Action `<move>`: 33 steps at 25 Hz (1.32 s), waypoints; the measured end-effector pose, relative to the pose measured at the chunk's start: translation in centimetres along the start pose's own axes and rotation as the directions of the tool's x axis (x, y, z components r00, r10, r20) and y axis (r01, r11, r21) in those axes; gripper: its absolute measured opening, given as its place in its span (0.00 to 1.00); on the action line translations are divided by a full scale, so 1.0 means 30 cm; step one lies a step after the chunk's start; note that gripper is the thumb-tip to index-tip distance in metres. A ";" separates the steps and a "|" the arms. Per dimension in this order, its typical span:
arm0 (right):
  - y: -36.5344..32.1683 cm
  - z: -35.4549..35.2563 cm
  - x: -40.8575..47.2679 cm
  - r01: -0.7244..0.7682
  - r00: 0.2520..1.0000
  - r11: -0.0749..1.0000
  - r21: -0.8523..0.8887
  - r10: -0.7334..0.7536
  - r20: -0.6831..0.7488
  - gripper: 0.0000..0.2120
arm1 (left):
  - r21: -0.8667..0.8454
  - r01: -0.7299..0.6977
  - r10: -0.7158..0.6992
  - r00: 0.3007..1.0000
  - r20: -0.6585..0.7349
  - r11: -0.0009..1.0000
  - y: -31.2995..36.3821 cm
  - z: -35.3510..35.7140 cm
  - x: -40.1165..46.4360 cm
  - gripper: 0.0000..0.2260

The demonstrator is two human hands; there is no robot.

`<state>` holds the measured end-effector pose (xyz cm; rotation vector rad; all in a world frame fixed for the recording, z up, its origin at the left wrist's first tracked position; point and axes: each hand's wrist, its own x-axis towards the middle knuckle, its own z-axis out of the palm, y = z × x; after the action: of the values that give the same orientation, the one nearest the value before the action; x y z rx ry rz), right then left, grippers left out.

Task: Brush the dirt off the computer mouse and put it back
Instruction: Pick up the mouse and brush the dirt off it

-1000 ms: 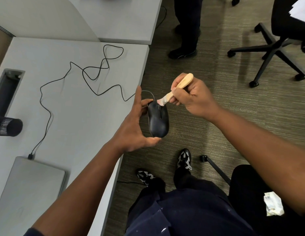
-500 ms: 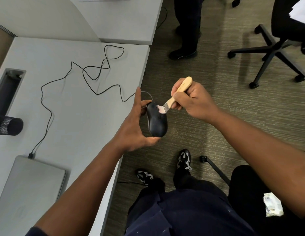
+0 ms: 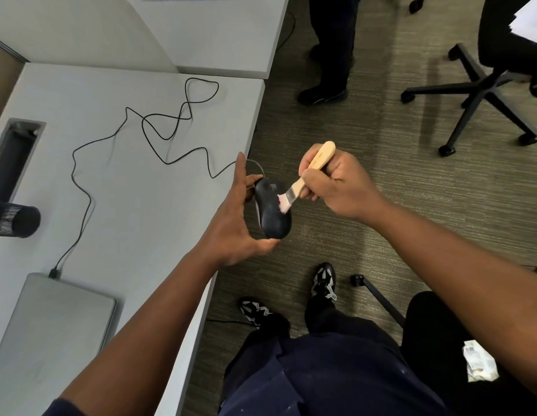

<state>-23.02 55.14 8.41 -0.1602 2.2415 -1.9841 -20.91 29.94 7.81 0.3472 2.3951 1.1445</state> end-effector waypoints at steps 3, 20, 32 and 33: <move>-0.003 0.004 0.012 0.039 0.996 0.998 -0.043 -0.043 -0.084 0.03 | -0.007 -0.003 0.003 1.000 0.008 1.000 0.006 0.010 -0.003 0.70; -0.023 0.021 -0.038 -0.011 0.998 0.995 -0.103 0.017 0.054 0.04 | 0.022 0.009 -0.007 0.998 -0.059 1.000 -0.007 0.016 -0.008 0.71; -0.062 0.024 -0.027 -0.030 0.993 0.985 -0.173 0.048 0.105 0.04 | 0.098 -0.034 0.039 0.998 -0.048 0.995 -0.002 0.017 0.001 0.71; -0.063 0.020 -0.029 -0.044 0.987 0.982 -0.182 0.071 0.141 0.04 | 0.100 -0.030 0.035 0.998 -0.049 0.995 -0.004 0.018 0.002 0.71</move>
<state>-22.07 54.47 10.25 -0.2494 2.2986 -1.6824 -20.71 30.25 7.40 0.3958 2.5054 1.0626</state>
